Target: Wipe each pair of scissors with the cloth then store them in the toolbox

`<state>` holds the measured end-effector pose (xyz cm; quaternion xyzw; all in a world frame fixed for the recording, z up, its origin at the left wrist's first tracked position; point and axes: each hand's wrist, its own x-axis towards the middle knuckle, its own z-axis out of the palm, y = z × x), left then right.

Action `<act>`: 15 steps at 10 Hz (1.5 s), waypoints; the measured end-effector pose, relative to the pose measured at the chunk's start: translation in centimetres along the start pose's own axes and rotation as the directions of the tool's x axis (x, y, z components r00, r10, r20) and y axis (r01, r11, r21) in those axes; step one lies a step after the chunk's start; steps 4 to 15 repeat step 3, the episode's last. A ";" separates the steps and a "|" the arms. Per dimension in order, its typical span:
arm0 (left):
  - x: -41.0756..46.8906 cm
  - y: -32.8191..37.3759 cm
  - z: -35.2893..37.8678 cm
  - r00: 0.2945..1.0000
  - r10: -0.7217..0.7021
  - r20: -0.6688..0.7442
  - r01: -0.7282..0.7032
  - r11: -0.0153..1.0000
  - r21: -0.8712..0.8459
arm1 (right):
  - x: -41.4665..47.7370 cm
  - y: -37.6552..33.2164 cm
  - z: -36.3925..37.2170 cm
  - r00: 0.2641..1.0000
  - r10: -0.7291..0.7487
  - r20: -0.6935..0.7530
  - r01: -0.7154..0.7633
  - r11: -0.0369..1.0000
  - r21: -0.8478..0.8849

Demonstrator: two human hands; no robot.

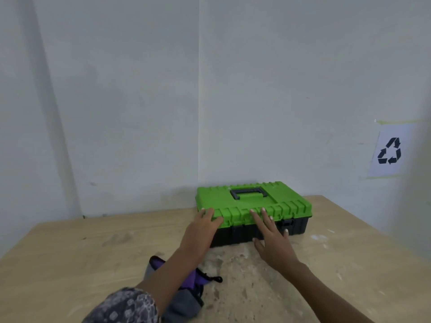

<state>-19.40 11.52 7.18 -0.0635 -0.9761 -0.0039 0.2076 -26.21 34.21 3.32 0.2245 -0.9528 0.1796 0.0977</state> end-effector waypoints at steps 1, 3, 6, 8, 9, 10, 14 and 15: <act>0.5 -0.4 -0.8 0.998 -0.016 0.057 0.020 0.998 -0.061 | 0.7 -0.7 -0.9 0.998 0.029 0.058 -0.030 1.000 0.009; -0.3 -2.0 -1.8 0.957 -0.024 0.288 0.060 0.991 -0.119 | 1.4 -2.7 -2.2 0.997 0.067 0.040 -0.073 0.981 0.177; -0.3 -2.0 -1.8 0.957 -0.024 0.288 0.060 0.991 -0.119 | 1.4 -2.7 -2.2 0.997 0.067 0.040 -0.073 0.981 0.177; -0.3 -2.0 -1.8 0.957 -0.024 0.288 0.060 0.991 -0.119 | 1.4 -2.7 -2.2 0.997 0.067 0.040 -0.073 0.981 0.177; -0.3 -2.0 -1.8 0.957 -0.024 0.288 0.060 0.991 -0.119 | 1.4 -2.7 -2.2 0.997 0.067 0.040 -0.073 0.981 0.177; -0.3 -2.0 -1.8 0.957 -0.024 0.288 0.060 0.991 -0.119 | 1.4 -2.7 -2.2 0.997 0.067 0.040 -0.073 0.981 0.177; -0.3 -2.0 -1.8 0.957 -0.024 0.288 0.060 0.991 -0.119 | 1.4 -2.7 -2.2 0.997 0.067 0.040 -0.073 0.981 0.177; -0.3 -2.0 -1.8 0.957 -0.024 0.288 0.060 0.991 -0.119 | 1.4 -2.7 -2.2 0.997 0.067 0.040 -0.073 0.981 0.177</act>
